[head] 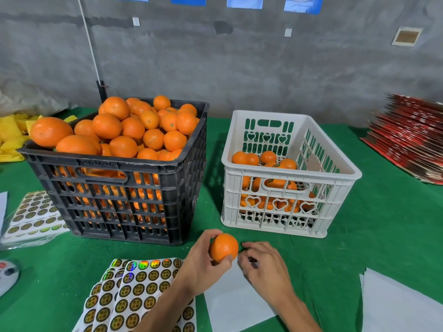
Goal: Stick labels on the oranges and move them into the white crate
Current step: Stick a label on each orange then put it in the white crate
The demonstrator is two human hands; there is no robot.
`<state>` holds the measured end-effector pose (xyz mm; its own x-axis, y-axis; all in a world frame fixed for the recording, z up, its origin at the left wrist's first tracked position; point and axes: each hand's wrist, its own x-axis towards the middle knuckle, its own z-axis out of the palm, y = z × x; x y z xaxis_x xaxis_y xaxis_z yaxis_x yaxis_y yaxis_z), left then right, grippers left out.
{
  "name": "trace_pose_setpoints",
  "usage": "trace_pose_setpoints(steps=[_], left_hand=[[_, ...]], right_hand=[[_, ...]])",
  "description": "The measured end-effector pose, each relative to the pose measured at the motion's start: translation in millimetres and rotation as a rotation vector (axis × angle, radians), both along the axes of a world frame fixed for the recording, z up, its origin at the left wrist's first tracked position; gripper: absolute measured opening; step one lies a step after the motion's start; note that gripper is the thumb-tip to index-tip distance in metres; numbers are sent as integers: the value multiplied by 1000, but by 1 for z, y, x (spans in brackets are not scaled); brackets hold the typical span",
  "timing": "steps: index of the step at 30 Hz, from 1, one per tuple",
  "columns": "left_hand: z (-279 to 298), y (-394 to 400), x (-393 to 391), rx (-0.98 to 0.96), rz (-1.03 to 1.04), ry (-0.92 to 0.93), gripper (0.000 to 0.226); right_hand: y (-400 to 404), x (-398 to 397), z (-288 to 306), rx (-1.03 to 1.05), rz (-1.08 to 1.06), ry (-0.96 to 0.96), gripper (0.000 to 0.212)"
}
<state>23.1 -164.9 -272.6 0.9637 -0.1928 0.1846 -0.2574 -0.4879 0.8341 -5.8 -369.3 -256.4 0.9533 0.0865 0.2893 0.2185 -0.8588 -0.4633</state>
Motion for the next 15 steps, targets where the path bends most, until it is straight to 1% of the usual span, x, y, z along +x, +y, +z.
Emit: trace_pose_setpoints(steps=[4,5,10,12,15], left_hand=[[0,0,0,21,-11,-16,62],[0,1,0,22,-12,-20,62],[0,0,1,18,-19,-14,61],[0,1,1,16,-23,-5,61],[0,0,0,25,-31,-8,62]], right_hand=[[-1,0,1,-36,-3,0,29],[0,1,1,-17,-5,2,27],[2,1,2,225,-91,8,18],[1,0,6,332,-137,-42,11],[6,-3,12,419,-91,-121,7]])
